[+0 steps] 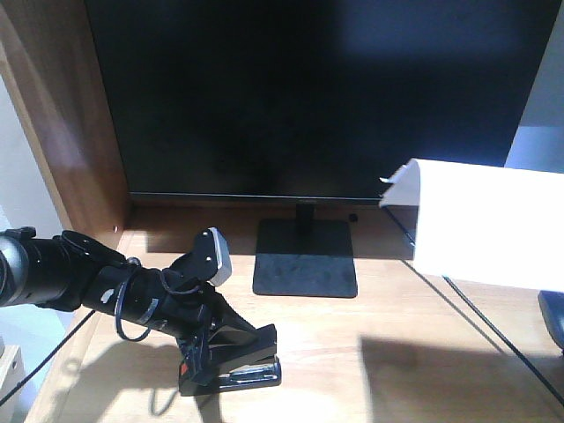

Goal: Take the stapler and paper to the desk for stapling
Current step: 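Lower the white paper onto the desk with the right gripper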

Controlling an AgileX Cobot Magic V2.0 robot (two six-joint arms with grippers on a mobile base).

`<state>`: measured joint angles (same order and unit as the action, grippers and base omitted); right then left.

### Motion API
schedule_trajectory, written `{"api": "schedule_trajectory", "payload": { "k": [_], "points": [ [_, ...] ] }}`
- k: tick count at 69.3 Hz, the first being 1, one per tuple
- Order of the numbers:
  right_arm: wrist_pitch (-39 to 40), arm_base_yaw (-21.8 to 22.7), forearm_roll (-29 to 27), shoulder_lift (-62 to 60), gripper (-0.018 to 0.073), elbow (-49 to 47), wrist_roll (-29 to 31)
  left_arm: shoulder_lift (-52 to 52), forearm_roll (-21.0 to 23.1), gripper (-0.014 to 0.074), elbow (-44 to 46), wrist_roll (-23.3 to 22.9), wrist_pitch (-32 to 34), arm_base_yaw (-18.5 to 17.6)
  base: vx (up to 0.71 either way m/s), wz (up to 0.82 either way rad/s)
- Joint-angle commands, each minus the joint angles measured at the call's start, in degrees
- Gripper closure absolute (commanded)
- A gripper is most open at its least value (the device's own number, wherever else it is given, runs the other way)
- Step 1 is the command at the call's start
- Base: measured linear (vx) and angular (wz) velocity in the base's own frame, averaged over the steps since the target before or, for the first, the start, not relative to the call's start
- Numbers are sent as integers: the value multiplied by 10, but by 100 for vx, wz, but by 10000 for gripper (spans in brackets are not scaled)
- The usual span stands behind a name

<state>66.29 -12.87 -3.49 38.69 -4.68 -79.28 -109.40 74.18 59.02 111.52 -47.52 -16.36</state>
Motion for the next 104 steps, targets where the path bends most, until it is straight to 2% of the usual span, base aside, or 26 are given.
{"api": "schedule_trajectory", "payload": {
  "k": [1, 28, 49, 54, 59, 64, 71, 80, 89, 104],
  "points": [
    [105, 3, -1, 57, 561, -20, -26, 26, 29, 602, 11, -1, -23, -3, 0, 0],
    [105, 4, 4, 200, 561, -23, -36, 26, 29, 602, 11, -1, -23, -3, 0, 0],
    [105, 4, 45, 288, 561, -79, -37, 26, 29, 602, 11, -1, -23, -3, 0, 0],
    [105, 22, 63, 306, 561, -85, -38, 26, 29, 602, 11, -1, -23, -3, 0, 0],
    [105, 65, 112, 322, 561, -93, -51, 26, 29, 602, 11, -1, -23, -3, 0, 0],
    [105, 123, 188, 338, 561, -104, -93, 26, 29, 602, 11, -1, -23, -3, 0, 0],
    [105, 206, 326, 359, 561, -127, -161, 26, 29, 602, 11, -1, -23, -3, 0, 0],
    [105, 273, 488, 388, 561, -159, -205, 26, 29, 602, 11, -1, -23, -3, 0, 0],
    [105, 311, 599, 426, 561, -184, -245, 26, 29, 602, 11, -1, -23, -3, 0, 0],
    [105, 323, 733, 484, 561, -212, -249, 26, 29, 602, 11, -1, -23, -3, 0, 0]
  ]
}}
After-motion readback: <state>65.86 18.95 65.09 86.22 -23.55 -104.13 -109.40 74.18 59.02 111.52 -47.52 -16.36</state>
